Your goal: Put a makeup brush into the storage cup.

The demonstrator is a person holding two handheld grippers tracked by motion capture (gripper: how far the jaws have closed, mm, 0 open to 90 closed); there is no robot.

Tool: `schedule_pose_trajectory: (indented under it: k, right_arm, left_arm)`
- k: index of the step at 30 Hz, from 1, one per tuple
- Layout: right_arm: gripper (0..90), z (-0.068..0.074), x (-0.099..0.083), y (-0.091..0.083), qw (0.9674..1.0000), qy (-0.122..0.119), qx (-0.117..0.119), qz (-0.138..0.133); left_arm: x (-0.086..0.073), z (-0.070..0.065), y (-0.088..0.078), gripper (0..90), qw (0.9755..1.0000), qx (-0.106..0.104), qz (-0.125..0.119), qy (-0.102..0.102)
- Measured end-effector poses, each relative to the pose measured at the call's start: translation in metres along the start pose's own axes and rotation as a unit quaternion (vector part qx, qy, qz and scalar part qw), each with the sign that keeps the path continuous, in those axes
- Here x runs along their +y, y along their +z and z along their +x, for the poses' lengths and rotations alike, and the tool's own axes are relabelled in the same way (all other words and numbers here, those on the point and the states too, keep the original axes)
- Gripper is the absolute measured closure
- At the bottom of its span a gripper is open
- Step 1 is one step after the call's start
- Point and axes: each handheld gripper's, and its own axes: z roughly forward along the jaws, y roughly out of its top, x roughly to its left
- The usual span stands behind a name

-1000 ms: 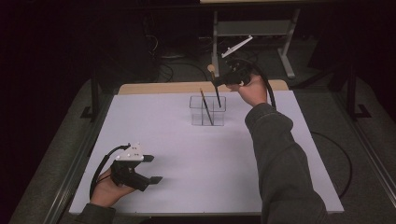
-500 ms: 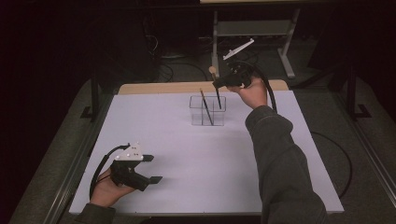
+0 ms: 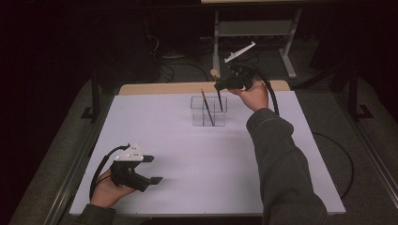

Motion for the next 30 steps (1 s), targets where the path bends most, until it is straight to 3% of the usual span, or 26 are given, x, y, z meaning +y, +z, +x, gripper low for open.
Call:
schedule_pose_trajectory:
  k: [30]
  right_arm:
    - [82.4, -0.004, -0.015, 0.011, 1.0, 0.005, -0.004, 0.004]
  left_arm:
    - [0.0, -0.001, 0.001, 18.1, 1.0, -0.004, 0.001, 0.003]
